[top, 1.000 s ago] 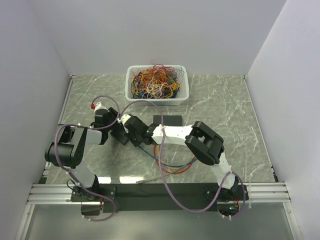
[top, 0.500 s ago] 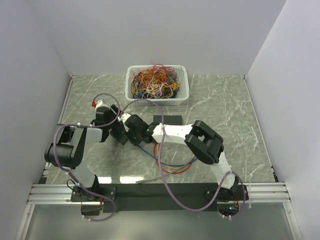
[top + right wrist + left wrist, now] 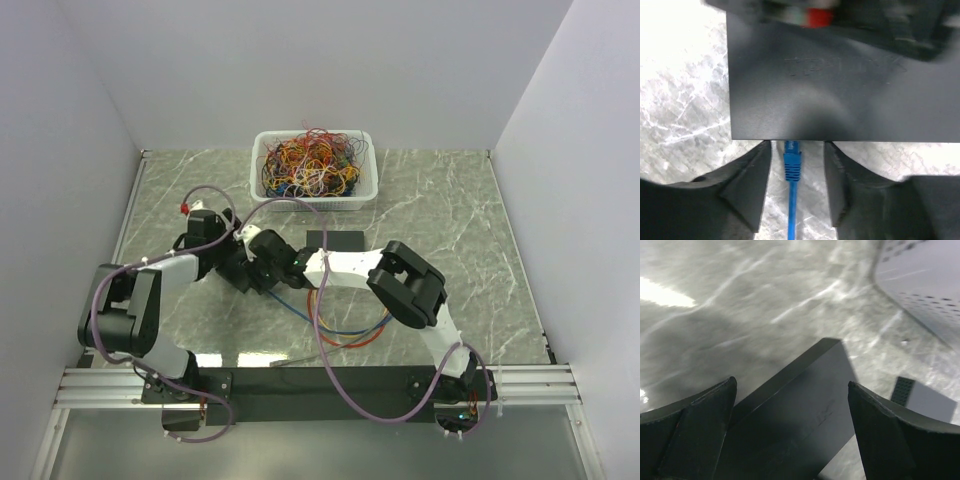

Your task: Insert the plug into the switch port

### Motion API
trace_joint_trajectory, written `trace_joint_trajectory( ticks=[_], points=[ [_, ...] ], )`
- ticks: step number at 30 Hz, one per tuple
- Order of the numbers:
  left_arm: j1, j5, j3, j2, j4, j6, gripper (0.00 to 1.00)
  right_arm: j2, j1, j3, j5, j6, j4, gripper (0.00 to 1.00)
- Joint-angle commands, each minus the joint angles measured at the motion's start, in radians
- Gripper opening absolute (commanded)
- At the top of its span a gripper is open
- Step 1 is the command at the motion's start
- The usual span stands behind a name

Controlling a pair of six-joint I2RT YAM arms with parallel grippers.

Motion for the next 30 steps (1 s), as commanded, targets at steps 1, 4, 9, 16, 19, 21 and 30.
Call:
trace_joint_trajectory(
  ticks=[1,4,9,16,19,21,30],
  points=[
    [0.018,0.033,0.002,-0.052,-0.301,0.009,0.99,-0.073,-0.008,0.012,0.059,0.007,0.262,0.56],
    [0.05,0.002,0.022,-0.092,-0.329,0.02,0.99,-0.095,-0.005,-0.011,0.056,0.01,0.264,0.62],
    [0.062,-0.034,0.06,-0.096,-0.333,0.028,0.99,-0.14,-0.002,-0.051,0.064,0.007,0.242,0.68],
    [0.064,-0.113,0.123,-0.119,-0.33,0.037,0.99,-0.267,0.009,-0.14,0.096,0.013,0.21,0.7],
    [0.064,-0.163,0.141,-0.171,-0.329,0.042,0.99,-0.347,0.018,-0.227,0.119,0.032,0.189,0.7],
    [0.062,-0.226,0.138,-0.223,-0.341,0.036,0.97,-0.396,0.026,-0.279,0.125,0.047,0.184,0.7],
    [0.061,-0.191,-0.107,-0.539,-0.186,-0.058,0.99,-0.697,0.137,-0.572,0.154,0.093,0.155,0.69]
  ],
)
